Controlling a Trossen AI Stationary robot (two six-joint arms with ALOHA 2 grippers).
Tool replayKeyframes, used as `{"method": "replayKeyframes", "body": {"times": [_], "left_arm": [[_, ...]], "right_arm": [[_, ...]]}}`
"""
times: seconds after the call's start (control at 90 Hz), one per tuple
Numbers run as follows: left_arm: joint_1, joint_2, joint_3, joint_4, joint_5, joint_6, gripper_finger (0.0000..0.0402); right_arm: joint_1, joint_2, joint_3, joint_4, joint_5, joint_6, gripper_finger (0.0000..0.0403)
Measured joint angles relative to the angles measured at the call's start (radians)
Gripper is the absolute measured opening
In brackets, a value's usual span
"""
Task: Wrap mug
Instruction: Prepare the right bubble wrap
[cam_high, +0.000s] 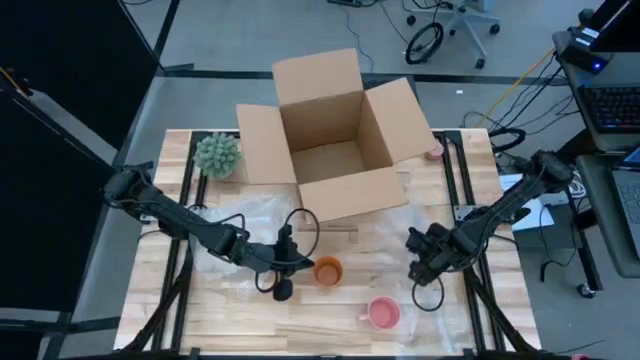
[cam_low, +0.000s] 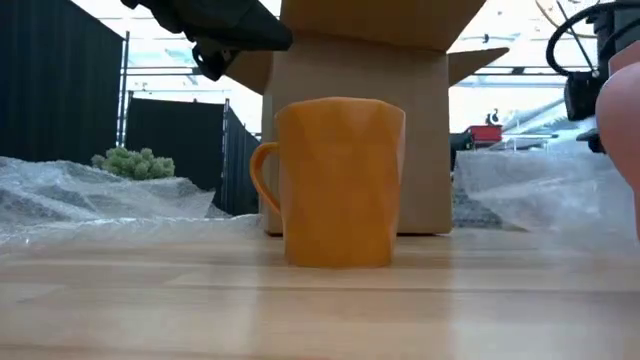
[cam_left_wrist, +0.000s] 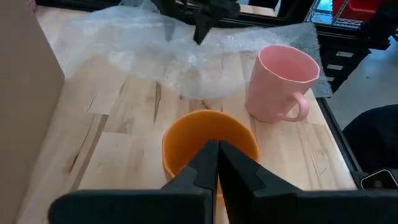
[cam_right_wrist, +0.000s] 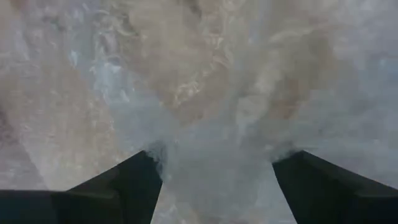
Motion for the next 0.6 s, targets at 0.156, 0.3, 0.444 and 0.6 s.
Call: {"method": "replayKeyframes", "body": {"times": [0.156, 0.3, 0.444, 0.6], "left_arm": [[0.0, 0.0, 0.0, 0.0, 0.0, 0.001, 0.0], [0.0, 0.0, 0.0, 0.002, 0.0, 0.019, 0.0], [0.001, 0.0, 0.0, 0.011, 0.0, 0.022, 0.0], [0.001, 0.0, 0.0, 0.01, 0.0, 0.021, 0.0]], "right_arm": [[0.001, -0.007, 0.0, 0.068, -0.178, -0.112, 0.0271], [-0.008, -0.032, 0.035, 0.027, -0.244, -0.165, 0.0271], [-0.034, -0.066, 0.143, -0.108, -0.191, -0.187, 0.0271], [-0.065, -0.102, 0.255, -0.274, 0.041, -0.189, 0.0271]]}}
